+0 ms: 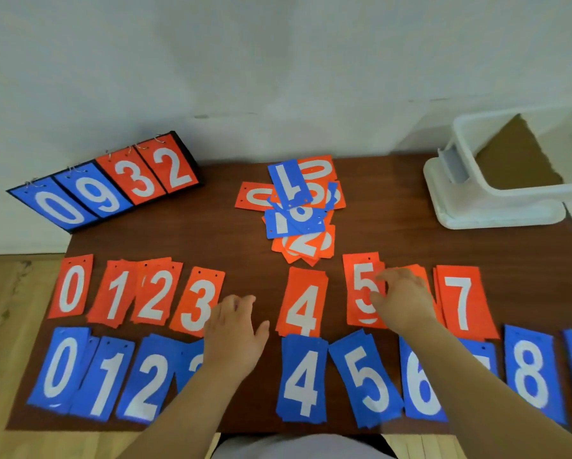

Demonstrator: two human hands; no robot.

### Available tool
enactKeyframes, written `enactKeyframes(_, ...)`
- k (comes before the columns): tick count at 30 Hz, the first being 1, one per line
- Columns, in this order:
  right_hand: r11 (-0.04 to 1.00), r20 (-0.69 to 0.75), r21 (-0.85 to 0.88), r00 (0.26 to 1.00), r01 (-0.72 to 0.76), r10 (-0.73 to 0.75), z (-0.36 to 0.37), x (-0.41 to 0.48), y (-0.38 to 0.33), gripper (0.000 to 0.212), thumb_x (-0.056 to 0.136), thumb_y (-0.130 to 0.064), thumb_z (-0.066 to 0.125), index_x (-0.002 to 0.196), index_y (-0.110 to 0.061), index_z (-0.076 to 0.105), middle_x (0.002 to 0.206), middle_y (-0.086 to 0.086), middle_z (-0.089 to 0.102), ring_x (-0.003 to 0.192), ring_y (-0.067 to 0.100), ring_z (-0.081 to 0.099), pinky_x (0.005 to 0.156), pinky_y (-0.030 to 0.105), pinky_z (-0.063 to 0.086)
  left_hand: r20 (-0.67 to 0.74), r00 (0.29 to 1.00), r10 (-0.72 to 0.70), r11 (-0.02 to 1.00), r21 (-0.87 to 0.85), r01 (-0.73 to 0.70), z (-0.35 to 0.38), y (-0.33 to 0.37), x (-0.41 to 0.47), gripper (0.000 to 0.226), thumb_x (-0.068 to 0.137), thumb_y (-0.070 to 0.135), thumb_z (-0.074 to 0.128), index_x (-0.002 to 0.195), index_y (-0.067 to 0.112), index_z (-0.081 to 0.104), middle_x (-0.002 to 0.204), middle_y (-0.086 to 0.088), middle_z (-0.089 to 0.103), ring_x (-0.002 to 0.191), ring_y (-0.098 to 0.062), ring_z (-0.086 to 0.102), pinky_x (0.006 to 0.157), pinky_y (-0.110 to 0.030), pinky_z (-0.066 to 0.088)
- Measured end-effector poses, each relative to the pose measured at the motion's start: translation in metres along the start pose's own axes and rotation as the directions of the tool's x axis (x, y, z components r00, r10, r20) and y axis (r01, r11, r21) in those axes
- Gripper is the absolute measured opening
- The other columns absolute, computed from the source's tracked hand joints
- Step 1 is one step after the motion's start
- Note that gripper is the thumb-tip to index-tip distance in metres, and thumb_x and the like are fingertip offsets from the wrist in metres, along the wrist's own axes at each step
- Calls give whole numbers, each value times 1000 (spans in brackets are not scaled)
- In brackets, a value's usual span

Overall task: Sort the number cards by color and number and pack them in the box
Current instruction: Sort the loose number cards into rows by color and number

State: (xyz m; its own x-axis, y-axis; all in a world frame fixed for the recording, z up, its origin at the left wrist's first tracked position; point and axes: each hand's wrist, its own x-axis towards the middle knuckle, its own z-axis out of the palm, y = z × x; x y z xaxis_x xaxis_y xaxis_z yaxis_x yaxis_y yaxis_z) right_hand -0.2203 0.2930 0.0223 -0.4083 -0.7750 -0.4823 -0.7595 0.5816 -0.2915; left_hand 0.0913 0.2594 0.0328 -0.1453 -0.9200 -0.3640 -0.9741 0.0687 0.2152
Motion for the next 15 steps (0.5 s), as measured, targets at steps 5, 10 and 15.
enactKeyframes(5,988,-26,138,998,61,-58,-2,18,-28,46,91,-32,68,135,-28,59,146,2,48,134,27,43,104,42,46,-19,999,-28,999,-18,28,-20,3,21,60,96,54,55,149,31,38,150,1,40,140,-22,36,111,-38,38)
enactKeyframes(10,978,-14,182,995,98,-97,-9,44,-69,43,90,-34,70,131,-30,60,145,-1,48,132,24,45,103,42,50,-29,1000,5,999,-36,-6,-43,7,71,64,95,51,61,150,30,38,149,-2,40,138,-23,40,110,-38,42)
enactKeyframes(15,985,-50,118,991,126,-121,-25,86,-100,48,92,-38,66,137,-26,56,148,4,46,131,28,46,102,44,49,-42,998,46,999,-9,-46,-60,16,143,68,92,54,63,151,30,37,151,-3,37,138,-26,39,107,-43,43)
